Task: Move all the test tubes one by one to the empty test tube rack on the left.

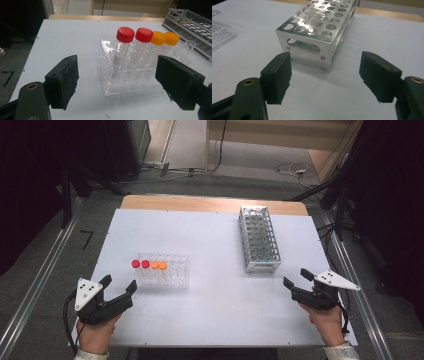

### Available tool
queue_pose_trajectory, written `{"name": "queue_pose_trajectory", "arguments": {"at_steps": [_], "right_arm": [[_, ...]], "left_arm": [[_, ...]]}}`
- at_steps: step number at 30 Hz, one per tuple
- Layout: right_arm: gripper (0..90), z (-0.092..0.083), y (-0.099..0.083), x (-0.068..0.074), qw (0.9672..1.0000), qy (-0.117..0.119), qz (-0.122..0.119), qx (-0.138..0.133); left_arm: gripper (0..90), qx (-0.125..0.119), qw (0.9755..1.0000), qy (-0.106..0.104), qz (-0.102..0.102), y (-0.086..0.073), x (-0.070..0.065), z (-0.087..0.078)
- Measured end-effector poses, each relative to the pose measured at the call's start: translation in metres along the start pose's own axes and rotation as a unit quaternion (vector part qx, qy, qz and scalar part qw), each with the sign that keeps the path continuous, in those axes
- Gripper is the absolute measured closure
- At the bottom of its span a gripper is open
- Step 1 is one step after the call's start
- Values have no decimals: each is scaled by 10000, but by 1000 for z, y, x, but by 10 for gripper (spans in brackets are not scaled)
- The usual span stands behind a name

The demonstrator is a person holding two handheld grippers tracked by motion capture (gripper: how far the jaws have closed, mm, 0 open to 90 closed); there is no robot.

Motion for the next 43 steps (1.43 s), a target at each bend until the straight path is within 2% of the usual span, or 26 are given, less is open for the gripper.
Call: {"name": "queue_pose_trajectory", "arguments": {"at_steps": [6,15,27,33,39,43], "right_arm": [[244,-4,-3,-8,9999,-107,18,11],[244,-12,-7,-20,9997,-247,86,25],[245,-25,-13,-39,9985,-500,241,2],[244,-32,-20,-54,9963,-772,367,14],[244,-34,-28,-71,9921,-1181,403,136],[234,-33,-37,-81,9897,-1327,477,249]], "left_arm": [[192,14,10000,53,-8,-2,4,-2],[192,20,9997,187,133,-5,8,-4],[186,33,9993,320,191,-7,14,-4],[184,119,9989,432,160,-12,23,-5],[176,259,9975,644,163,-21,37,-3],[176,391,9961,781,82,-28,49,1]]}}
Point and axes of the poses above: each handheld gripper's, and its own axes: z roughly forward along the jaws, y roughly out of its top, x roughly to its left, the point moved 7 cm from there along z, roughly forward along the jaws, and after that the axes turned 10 degrees about -x, right-handed, at the moved point
